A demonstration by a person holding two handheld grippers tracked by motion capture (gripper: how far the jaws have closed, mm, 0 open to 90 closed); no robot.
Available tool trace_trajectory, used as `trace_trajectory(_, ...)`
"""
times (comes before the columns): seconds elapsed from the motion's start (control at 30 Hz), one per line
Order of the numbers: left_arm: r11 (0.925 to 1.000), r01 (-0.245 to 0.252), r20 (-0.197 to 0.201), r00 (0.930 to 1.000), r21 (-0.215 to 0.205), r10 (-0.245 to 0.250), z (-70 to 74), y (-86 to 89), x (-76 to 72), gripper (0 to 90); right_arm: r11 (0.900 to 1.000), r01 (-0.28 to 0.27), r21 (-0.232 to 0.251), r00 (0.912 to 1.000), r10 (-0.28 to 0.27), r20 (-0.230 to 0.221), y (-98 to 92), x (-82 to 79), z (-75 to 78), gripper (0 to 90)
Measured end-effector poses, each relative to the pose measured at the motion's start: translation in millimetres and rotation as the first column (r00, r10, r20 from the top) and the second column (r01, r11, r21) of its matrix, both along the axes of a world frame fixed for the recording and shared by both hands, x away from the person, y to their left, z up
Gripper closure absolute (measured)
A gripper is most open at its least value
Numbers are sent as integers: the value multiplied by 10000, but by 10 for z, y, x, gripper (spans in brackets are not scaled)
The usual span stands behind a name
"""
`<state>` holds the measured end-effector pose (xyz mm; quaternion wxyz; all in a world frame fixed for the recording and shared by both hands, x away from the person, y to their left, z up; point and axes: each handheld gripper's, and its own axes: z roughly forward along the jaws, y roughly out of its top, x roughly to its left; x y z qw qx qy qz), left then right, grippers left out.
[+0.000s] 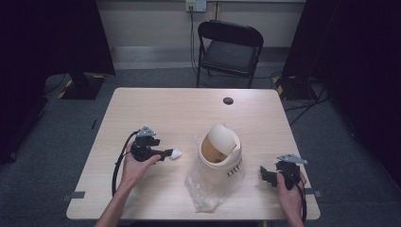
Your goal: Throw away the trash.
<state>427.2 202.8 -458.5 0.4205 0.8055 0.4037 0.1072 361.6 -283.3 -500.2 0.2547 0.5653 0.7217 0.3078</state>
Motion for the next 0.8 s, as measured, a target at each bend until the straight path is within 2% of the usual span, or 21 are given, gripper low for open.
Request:
trace_trajectory(0.07, 9996, 117, -62, 9999, -274, -119, -46, 8, -5, 272, 10000, -3, -2, 10000, 3, -1, 0, 0, 0, 107)
trace_trajectory(0.1, 9996, 117, -62, 9999, -274, -119, -46, 8, -5, 294, 10000, -3, -2, 10000, 3, -1, 0, 0, 0, 107)
trace_trajectory(0.13, 9999, 145, -150, 9998, 10, -144, -83, 1, 16, 299, 10000, -3, -2, 10000, 3, -1, 0, 0, 0, 107)
trace_trajectory(0.23, 9999, 154, -230, 9996, -44, -155, -113, -9, 22, 309, 10000, -4, -4, 10000, 4, 1, 0, 0, 0, 107)
trace_trajectory(0.3, 9987, 305, -145, 9994, 396, -300, -147, -80, 25, 336, 10000, 2, -2, 10000, -2, 2, 1, -1, 0, 107)
trace_trajectory(0.33, 9987, 305, -145, 9994, 396, -300, -147, -80, 25, 349, 10000, 2, -2, 10000, -2, 2, 1, -1, 0, 107)
trace_trajectory(0.37, 9967, 354, -131, 9993, 733, -345, -176, -131, 29, 348, 10000, 0, -3, 10000, 0, 0, 0, 0, 0, 107)
trace_trajectory(0.53, 9960, 542, -162, 9985, 704, -532, -225, -184, 54, 387, 10000, -1, -4, 10000, 1, 0, 0, -1, 0, 107)
trace_trajectory(0.6, 9944, 644, -128, 9979, 839, -636, -238, -200, 52, 421, 10000, -1, -4, 10000, 1, 2, 0, 0, 0, 107)
trace_trajectory(0.63, 9903, 723, -22, 9974, 1184, -726, -244, -217, 47, 421, 10000, -2, -5, 10000, 2, 1, 0, -1, 0, 107)
trace_trajectory(0.7, 9862, 813, 9, 9966, 1443, -822, -261, -242, 41, 469, 10000, 0, -3, 10000, 0, -2, 0, -1, 0, 107)
trace_trajectory(0.73, 9879, 773, -12, 9970, 1346, -779, -277, -255, 38, 486, 10000, -1, -5, 10000, 1, 0, 0, -1, 0, 107)
trace_trajectory(0.8, 9865, 817, 24, 9966, 1419, -829, -280, -259, 37, 501, 10000, 3, -2, 10000, -3, -1, 0, -1, 0, 107)
